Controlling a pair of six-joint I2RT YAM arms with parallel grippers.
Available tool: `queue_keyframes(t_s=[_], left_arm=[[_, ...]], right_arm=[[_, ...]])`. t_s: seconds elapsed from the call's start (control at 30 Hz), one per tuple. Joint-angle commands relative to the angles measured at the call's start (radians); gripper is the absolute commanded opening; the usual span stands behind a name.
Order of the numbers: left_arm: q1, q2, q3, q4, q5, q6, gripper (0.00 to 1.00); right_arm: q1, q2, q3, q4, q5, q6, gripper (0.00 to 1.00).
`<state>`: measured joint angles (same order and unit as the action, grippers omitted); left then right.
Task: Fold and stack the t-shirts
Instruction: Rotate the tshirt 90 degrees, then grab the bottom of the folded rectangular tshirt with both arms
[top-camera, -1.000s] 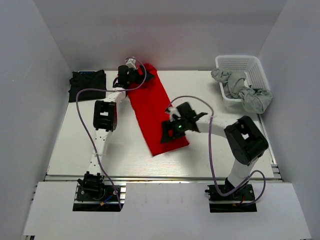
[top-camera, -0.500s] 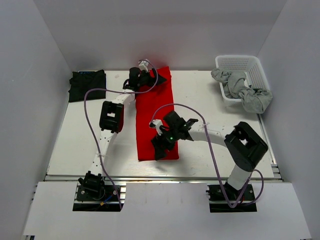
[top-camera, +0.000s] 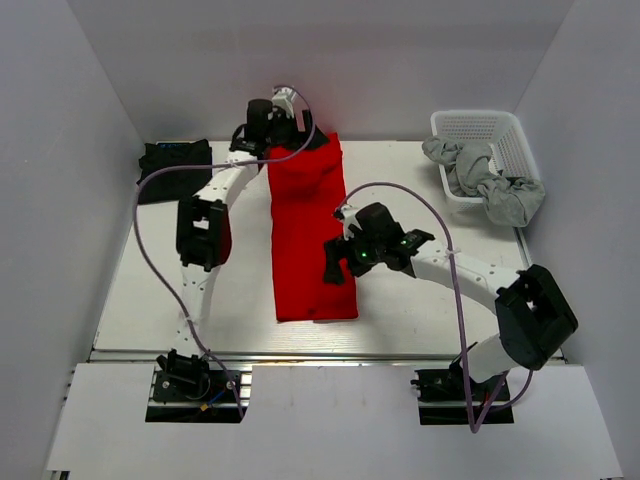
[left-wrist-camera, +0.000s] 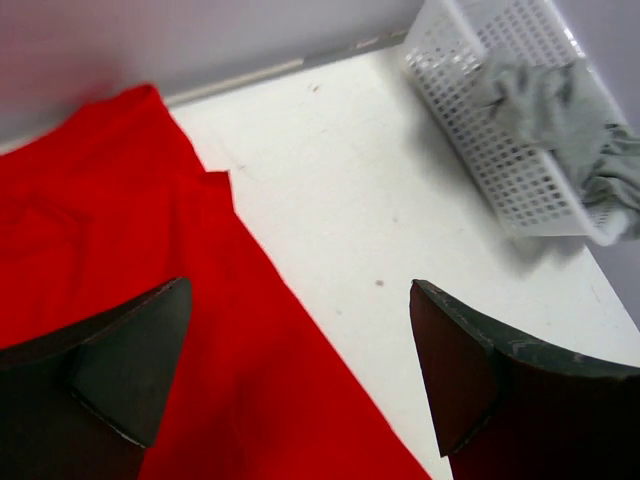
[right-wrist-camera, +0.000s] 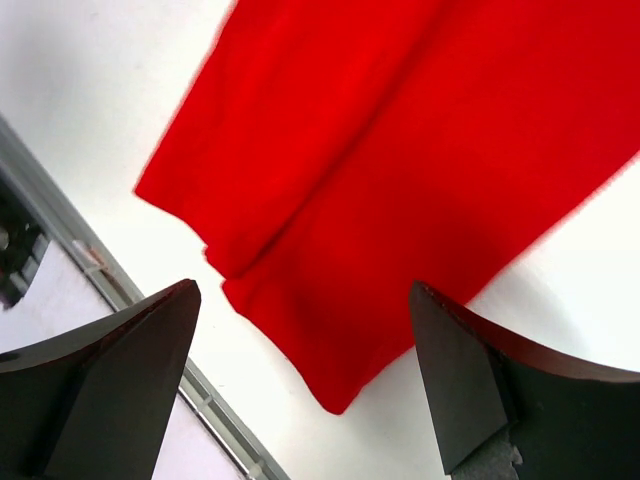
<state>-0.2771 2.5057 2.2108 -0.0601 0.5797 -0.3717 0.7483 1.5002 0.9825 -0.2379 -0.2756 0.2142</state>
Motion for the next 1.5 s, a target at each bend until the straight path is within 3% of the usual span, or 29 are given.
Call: queue_keyframes(t_s=[0.0, 0.1, 0.23, 0.33, 0.4, 0.6, 0.77, 1.07, 1.33, 1.43, 1.47], left_arm=[[-0.007, -0.272, -0.043, -0.206, -0.055, 0.125, 1.00], [-0.016, -0.466, -0.256, -0.273, -0.116, 0.134, 1.00], [-0.037, -0.747, -0.782, -0.199, -0.219, 0.122, 1.00], [-0.063, -0.887, -1.088, -0.135, -0.239, 0.047, 1.00], [-0.082, -0.990, -1.247, -0.151, -0.239, 0.002, 1.00], [-0.142, -1.215, -1.523, -0.320, -0.282, -0.062, 1.00], [-0.195, -1.389, -1.643, -0.372, -0.256, -0.107, 1.00], [-0.258, -1.357, -1.702, -0.356, -0.253, -0.144, 0.98], [-0.301, -1.259, -1.714, -0.291, -0.297, -0.144, 0.81], [-0.310, -1.205, -1.705, -0.291, -0.307, -0.109, 0.70], [-0.310, -1.196, -1.692, -0.306, -0.307, -0.108, 0.61]], right_arm=[[-0.026, -0.066, -0.050, 0.040, 0.050, 0.073, 0.90], [-0.047, -0.100, -0.103, 0.061, 0.067, 0.085, 0.90], [-0.076, -0.115, -0.174, 0.074, 0.049, 0.119, 0.90], [-0.093, -0.115, -0.227, 0.115, -0.005, 0.148, 0.90], [-0.102, -0.118, -0.260, 0.150, -0.059, 0.155, 0.90], [-0.109, -0.112, -0.284, 0.155, -0.142, 0.094, 0.90], [-0.109, -0.097, -0.320, 0.172, -0.215, 0.093, 0.90], [-0.109, -0.075, -0.375, 0.163, -0.235, 0.112, 0.90], [-0.110, -0.032, -0.387, 0.187, -0.220, 0.137, 0.89], [-0.109, -0.009, -0.386, 0.199, -0.211, 0.145, 0.78], [-0.110, -0.008, -0.383, 0.196, -0.214, 0.146, 0.76]])
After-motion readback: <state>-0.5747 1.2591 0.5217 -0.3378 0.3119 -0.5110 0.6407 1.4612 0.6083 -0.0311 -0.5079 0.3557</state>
